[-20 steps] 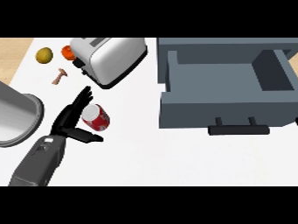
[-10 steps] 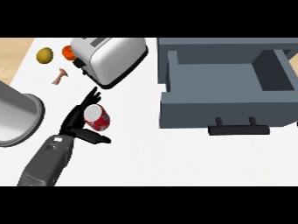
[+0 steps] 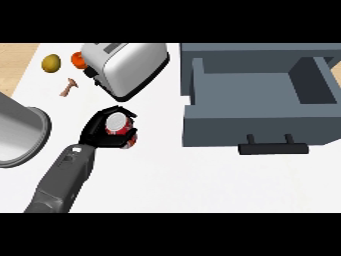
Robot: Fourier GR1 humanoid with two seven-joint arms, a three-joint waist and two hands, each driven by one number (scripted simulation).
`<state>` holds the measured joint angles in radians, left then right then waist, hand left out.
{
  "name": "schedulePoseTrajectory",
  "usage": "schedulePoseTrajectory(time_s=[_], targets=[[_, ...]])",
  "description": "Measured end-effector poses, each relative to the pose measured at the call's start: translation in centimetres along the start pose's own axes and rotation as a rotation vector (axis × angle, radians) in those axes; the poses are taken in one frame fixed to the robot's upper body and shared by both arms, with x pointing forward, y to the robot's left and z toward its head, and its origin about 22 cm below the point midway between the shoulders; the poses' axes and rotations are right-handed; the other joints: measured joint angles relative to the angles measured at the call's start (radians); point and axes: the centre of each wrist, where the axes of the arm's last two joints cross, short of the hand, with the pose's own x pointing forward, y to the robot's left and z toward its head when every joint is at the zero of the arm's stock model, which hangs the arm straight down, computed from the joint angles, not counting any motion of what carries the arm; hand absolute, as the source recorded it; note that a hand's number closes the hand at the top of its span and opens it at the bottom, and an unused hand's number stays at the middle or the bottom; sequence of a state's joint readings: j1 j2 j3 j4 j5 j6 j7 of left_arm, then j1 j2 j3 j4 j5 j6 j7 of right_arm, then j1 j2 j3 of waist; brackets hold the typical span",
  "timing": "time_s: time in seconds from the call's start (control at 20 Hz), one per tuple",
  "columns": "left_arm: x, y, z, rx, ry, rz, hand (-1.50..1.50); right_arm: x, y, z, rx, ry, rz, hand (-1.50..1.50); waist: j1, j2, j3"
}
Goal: Pick up the can, place it into the drawer and close the drawer
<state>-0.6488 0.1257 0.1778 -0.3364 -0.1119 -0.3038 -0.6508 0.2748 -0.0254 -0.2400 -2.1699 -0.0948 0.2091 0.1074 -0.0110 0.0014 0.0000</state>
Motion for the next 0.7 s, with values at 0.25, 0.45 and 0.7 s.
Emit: schedulePoseTrajectory(time_s=[0.25,0.45,0.7], targets=[[1.0,-1.5,-1.2,-0.026,-0.029,0.030,1.50,-0.5,-0.6,0.4,-0.015,0.001,-0.002,-1.50,0.007,-0.003,0.000],[1.1,1.1,0.4,0.158,-0.050,0.032,1.50,-0.4,-0.4,0.6,-0.024,0.000,-0.001,-1.50,0.020,-0.006,0.001],[1.3,2.6,2.3,0.368,-0.082,0.030,1.50,0.2,-0.6,1.0,-0.037,-0.002,-0.003,-1.50,0.026,-0.009,0.001]])
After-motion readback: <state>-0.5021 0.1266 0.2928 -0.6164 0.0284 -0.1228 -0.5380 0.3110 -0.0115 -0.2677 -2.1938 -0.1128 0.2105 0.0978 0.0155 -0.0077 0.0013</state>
